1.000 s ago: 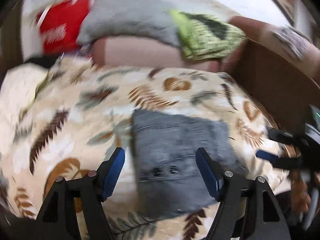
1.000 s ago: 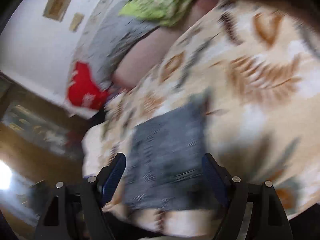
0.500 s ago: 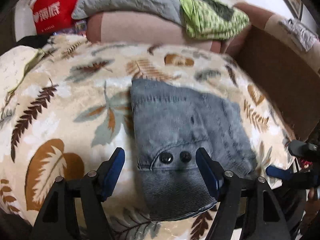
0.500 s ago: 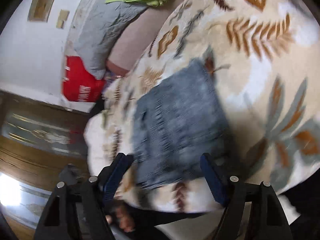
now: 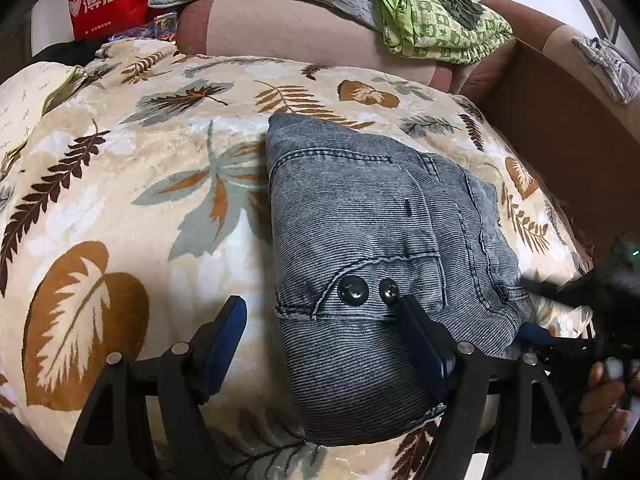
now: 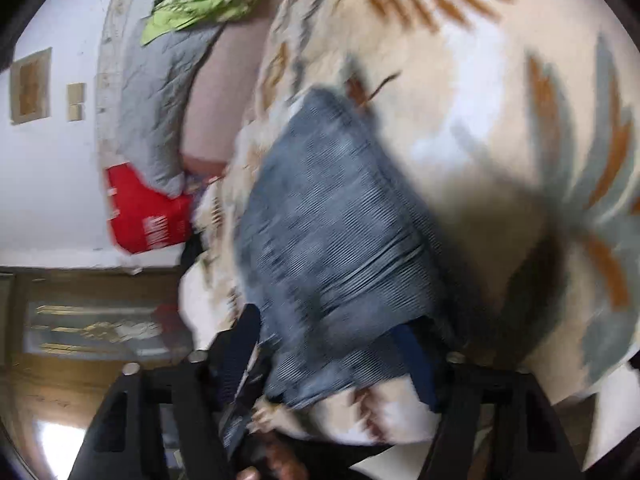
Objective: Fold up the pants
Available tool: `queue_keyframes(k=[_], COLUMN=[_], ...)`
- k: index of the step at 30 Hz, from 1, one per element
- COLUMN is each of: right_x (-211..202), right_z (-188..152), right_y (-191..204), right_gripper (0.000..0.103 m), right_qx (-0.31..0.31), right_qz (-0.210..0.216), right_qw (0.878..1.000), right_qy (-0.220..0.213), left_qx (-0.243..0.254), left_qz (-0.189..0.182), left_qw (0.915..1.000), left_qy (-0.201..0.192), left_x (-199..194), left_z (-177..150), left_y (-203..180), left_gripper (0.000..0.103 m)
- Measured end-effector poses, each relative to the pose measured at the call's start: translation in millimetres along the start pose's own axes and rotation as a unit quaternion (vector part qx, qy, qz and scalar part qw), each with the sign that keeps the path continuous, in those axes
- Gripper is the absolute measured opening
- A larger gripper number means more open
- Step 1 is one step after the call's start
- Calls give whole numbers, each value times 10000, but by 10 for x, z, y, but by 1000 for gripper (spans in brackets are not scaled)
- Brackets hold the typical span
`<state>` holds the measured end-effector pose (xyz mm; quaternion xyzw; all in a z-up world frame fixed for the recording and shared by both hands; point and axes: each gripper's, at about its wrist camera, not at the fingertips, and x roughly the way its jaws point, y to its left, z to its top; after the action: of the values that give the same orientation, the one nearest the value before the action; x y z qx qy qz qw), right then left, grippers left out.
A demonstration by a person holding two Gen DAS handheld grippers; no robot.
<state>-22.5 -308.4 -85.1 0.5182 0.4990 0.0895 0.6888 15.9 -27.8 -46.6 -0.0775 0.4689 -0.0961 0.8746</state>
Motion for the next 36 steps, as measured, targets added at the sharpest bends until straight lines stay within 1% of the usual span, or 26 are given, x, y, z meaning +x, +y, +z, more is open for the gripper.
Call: queue_keyframes(k=[1,2,4,5,7,10,11,12,14,15,17,18,19,20,21,22,24,26,27,29,30,32,34,35,36], right_x=[23,21,-45,-92,-274,-503,-492,-500,-334,-324,-346,-368,-379,-384,-379,-362,-290,-204,-209,-298,-355,-434,-439,-437,-353], right_z=[12,8,-41,-70,-164,-312,-355,-372,-340,-320,-294,-294,-290,-270,-256,-240,-209,-185,-187,-209,-226,-264,-297,-310,-311], right_y=[-50,-59,38,109,307,412,431,370,219,106,10,-6,-8,-11,-12,2,48,115,155,252,327,373,415,430,445], right_gripper=[28,24,10,7,6,6,6,6,6,10,12,25,59,76,86,86,86,84,82,81,80,80,80,80,80], right_qx=[68,35,-258,-407,-858,-1166,-1261,-1287,-1057,-777,-456,-327,-256,-133,-19,8,-73,-105,-138,-296,-482,-572,-584,-599,-582], right_qz=[-99,-161,-387,-462,-602,-702,-799,-851,-914,-724,-263,52,197,298,370,395,289,318,280,164,-44,-168,-108,-14,125], right_qw=[9999,9999,9988,9978,9931,9880,9859,9855,9890,9934,9976,9984,9984,9984,9981,9979,9986,9989,9988,9980,9968,9956,9956,9960,9970], right_qy=[2,-11,-140,-238,-522,-737,-752,-705,-489,-432,-444,-466,-471,-459,-493,-507,-434,-342,-373,-541,-631,-721,-720,-661,-492], left_qx=[8,3,-54,-78,-144,-149,-166,-158,16,101,252,237,211,178,126,89,76,106,90,18,2,2,-18,-23,-19], left_qz=[8,9,-18,-45,-52,67,70,50,23,92,252,264,290,287,258,223,192,165,146,94,77,61,53,47,44], left_qw=[10000,10000,10000,9999,9999,9995,9993,9992,9993,9993,9992,9993,9994,9994,9996,9997,9998,9998,9999,10000,10000,10000,10000,10000,10000], left_qy=[-9,-13,25,58,48,-283,-338,-366,-375,-348,-189,-133,-12,29,8,-14,-9,-18,-15,4,9,-2,0,-1,-4], left_x=[2,5,2,-8,-75,-268,-307,-336,-338,-312,-200,-151,-73,-36,-20,-16,-8,-3,0,15,22,26,35,37,37], left_z=[-2,-4,4,17,49,113,138,166,209,212,187,164,138,122,105,96,86,81,78,69,65,60,57,55,55], left_y=[-4,-1,18,29,46,30,19,-5,-88,-121,-165,-159,-142,-120,-100,-85,-73,-64,-54,-27,-19,-14,-10,-5,-4], left_gripper=[79,80,80,80,80,80,80,80,80,80,80,80,80,80,80,80,81,81,81,82,82,82,83,83,83])
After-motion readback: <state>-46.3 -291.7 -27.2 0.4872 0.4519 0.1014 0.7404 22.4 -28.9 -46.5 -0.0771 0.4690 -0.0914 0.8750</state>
